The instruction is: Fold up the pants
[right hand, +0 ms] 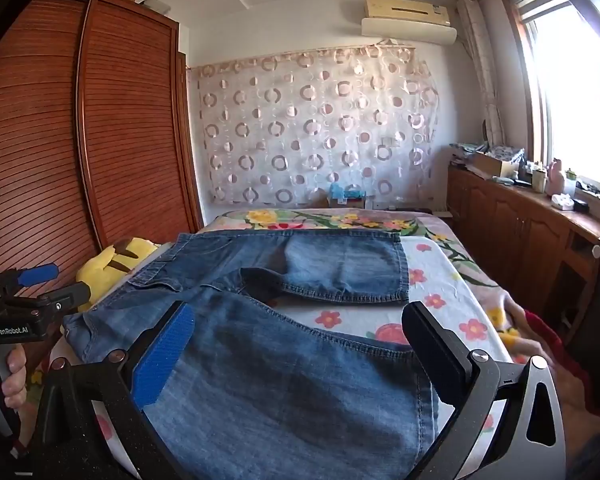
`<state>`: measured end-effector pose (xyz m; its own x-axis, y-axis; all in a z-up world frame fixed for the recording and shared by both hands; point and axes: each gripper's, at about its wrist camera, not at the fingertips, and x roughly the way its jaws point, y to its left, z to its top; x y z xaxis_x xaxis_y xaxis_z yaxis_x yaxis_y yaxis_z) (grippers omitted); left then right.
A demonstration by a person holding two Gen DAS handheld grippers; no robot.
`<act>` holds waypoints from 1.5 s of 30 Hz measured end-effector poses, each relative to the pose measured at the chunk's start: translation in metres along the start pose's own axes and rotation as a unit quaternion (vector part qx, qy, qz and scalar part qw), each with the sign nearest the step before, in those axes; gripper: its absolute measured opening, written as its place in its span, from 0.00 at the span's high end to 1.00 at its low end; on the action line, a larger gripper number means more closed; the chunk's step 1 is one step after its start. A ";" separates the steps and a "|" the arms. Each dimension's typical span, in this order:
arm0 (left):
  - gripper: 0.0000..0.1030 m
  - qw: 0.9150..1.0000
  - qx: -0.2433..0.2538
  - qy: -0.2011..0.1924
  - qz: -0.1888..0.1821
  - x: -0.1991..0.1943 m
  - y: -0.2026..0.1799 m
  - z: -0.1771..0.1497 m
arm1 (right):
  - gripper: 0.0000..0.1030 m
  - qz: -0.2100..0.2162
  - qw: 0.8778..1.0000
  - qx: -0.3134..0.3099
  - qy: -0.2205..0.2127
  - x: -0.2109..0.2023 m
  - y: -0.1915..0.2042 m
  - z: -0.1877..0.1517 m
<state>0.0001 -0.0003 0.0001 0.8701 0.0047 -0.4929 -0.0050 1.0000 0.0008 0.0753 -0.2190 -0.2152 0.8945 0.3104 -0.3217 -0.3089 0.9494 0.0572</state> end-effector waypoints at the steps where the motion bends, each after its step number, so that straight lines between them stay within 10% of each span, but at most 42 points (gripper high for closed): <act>1: 0.00 1.000 0.000 0.000 0.000 0.000 0.000 0.000 | 0.00 0.003 1.000 0.007 -0.001 0.000 -0.001 0.000; 45: 0.00 1.000 0.000 -0.016 0.003 -0.015 0.005 0.014 | 0.00 0.002 1.000 0.016 0.001 -0.001 -0.004 -0.001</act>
<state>-0.0062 0.0045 0.0191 0.8850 0.0105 -0.4654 -0.0098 0.9999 0.0039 0.0753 -0.2226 -0.2166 0.8931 0.3134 -0.3226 -0.3012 0.9494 0.0884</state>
